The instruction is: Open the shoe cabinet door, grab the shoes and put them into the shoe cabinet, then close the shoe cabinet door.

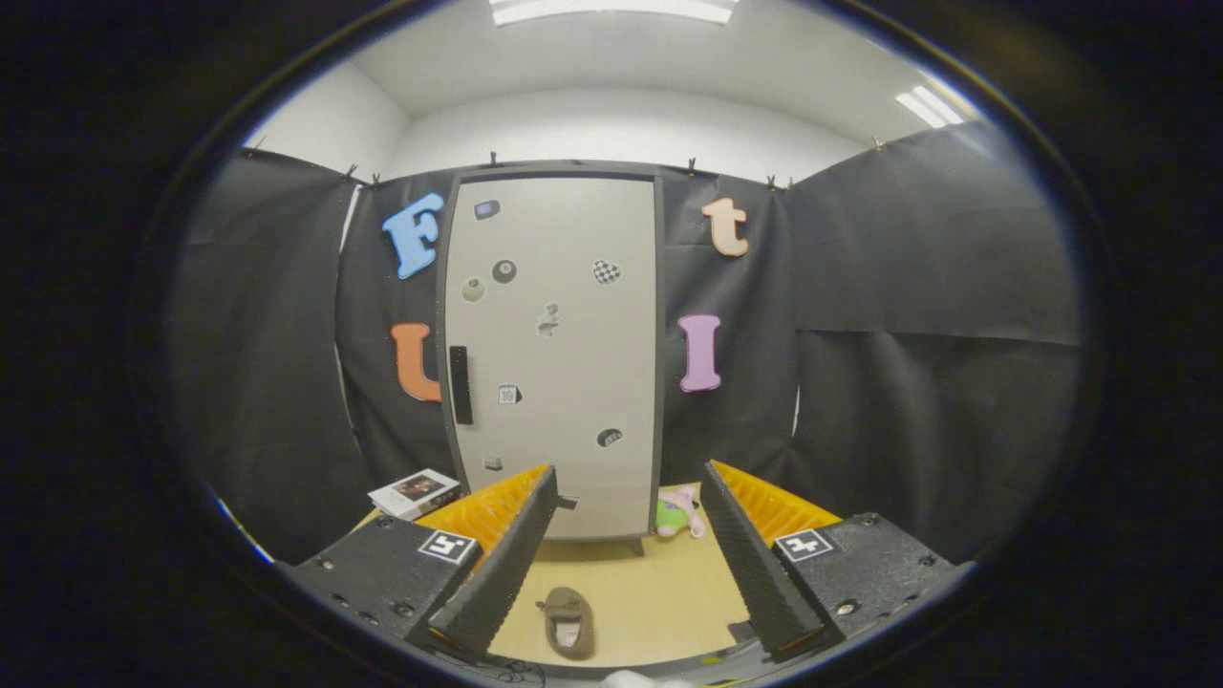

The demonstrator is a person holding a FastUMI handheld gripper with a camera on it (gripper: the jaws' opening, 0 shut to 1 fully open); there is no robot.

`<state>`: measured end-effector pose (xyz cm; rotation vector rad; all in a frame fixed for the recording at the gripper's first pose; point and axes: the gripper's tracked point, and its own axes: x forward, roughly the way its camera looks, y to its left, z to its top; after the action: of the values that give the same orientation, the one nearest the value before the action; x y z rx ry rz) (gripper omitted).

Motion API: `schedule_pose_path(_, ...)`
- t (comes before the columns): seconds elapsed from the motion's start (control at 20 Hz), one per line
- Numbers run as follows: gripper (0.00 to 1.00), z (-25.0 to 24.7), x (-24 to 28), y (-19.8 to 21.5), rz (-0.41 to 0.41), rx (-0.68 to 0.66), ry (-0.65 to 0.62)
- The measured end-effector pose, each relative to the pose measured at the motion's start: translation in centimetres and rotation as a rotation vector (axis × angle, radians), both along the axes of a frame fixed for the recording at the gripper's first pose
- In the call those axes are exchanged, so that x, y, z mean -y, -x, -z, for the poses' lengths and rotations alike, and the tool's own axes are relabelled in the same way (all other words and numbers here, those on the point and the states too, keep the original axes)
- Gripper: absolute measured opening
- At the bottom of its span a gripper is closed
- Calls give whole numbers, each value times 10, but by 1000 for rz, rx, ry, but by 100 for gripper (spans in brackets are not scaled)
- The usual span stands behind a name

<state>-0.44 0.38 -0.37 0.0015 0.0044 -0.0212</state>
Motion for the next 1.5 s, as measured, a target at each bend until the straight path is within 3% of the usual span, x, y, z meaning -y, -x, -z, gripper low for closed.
schedule_pose_path(0.85,99,-6,-37,-17,-22,5,21)
schedule_pose_path(1.1,98,-4,-90,-65,-120,-11,10)
schedule_pose_path(1.5,99,2,-187,-183,-250,-40,-36)
